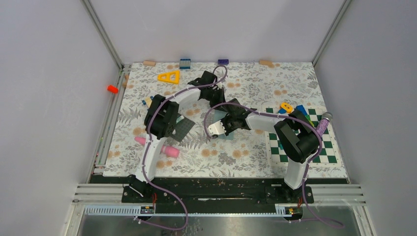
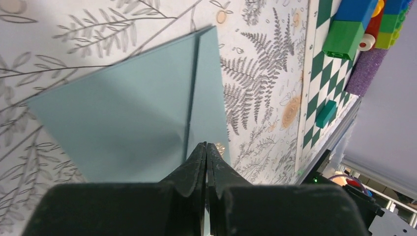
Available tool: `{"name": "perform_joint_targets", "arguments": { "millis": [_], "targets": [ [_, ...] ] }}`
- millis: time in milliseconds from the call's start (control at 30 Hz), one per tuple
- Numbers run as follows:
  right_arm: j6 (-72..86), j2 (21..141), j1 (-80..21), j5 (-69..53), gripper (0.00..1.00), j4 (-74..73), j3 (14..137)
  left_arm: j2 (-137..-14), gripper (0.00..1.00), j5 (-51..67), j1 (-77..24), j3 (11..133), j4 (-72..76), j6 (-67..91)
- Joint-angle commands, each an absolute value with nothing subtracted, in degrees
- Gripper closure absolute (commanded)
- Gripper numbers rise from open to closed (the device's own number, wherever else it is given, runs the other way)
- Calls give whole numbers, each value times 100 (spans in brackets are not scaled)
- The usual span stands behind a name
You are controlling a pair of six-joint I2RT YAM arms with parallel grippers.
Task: Place the letter into the envelope and seal it
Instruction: Seal the envelope flap on the envelope.
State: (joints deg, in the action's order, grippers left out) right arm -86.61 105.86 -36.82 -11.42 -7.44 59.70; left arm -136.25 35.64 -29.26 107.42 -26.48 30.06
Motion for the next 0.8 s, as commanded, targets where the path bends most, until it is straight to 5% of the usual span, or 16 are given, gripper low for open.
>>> {"name": "perform_joint_targets", "arguments": {
  "millis": [0,767],
  "targets": [
    [-8666,10617,-3712,-1195,100,-1177,5849,-13795,100,4068,-3102,11023,-2468,3064],
    [-8692,10560,-3718,-1182,100,-1173,5818,-13207,100,3395,-2969,10043,-2847,2381]
  ]
}}
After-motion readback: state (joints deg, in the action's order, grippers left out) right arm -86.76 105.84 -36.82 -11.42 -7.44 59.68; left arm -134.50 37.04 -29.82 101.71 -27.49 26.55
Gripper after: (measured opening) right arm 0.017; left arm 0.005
